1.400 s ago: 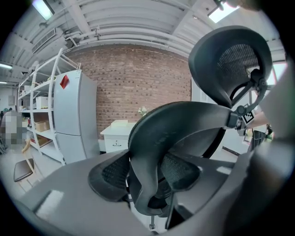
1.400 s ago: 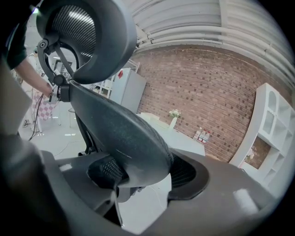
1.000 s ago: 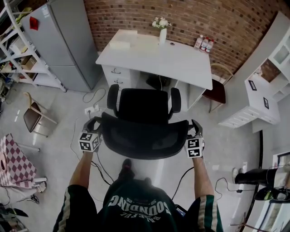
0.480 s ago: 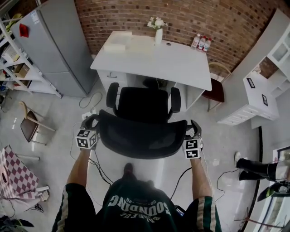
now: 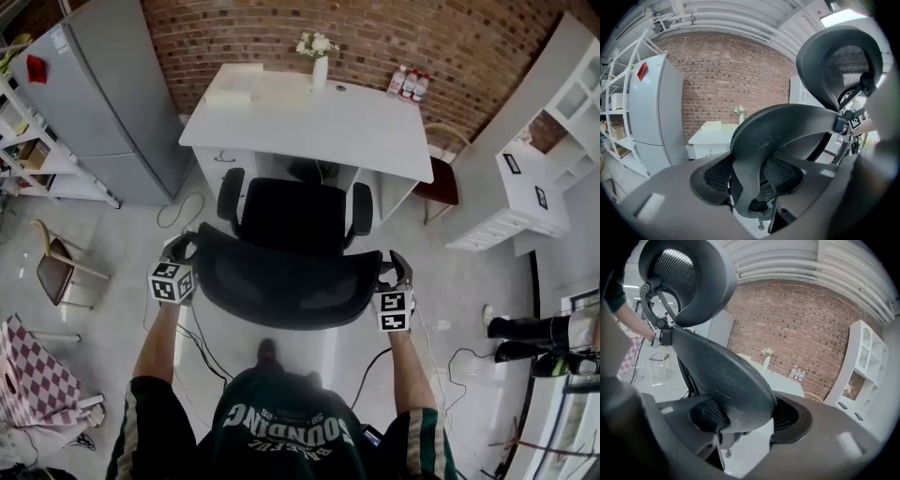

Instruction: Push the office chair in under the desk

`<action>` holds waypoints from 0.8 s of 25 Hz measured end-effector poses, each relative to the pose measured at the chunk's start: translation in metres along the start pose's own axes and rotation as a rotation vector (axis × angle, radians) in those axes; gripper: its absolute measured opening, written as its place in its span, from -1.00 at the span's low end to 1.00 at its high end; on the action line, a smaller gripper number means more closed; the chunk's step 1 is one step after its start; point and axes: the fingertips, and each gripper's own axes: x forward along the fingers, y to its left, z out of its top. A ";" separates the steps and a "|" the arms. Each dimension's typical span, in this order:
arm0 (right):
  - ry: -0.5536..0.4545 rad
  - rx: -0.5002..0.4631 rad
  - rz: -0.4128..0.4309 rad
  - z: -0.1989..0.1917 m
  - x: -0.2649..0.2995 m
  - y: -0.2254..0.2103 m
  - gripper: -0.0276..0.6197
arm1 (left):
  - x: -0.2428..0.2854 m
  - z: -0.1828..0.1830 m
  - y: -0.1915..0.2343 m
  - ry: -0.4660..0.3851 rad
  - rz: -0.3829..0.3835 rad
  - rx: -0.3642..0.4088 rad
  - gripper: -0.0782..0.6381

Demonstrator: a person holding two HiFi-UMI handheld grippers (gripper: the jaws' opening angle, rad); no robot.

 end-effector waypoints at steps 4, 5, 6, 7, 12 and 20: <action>0.002 0.004 -0.004 0.002 -0.001 0.006 -0.13 | 0.006 0.003 0.007 0.019 -0.036 0.011 -0.19; 0.001 0.005 -0.006 0.003 -0.001 0.008 -0.13 | 0.008 0.004 0.009 0.020 -0.044 0.012 -0.19; -0.001 0.006 -0.008 0.004 -0.001 0.010 -0.14 | 0.009 0.005 0.011 0.019 -0.049 0.013 -0.18; -0.001 0.006 -0.010 0.004 -0.002 0.013 -0.14 | 0.009 0.006 0.013 0.017 -0.052 0.012 -0.19; 0.012 0.006 -0.011 0.002 -0.003 0.016 -0.14 | 0.004 0.004 0.013 -0.009 -0.061 0.019 -0.18; 0.014 -0.014 0.012 -0.003 -0.009 0.012 -0.13 | -0.001 0.001 0.003 -0.031 -0.064 0.032 -0.17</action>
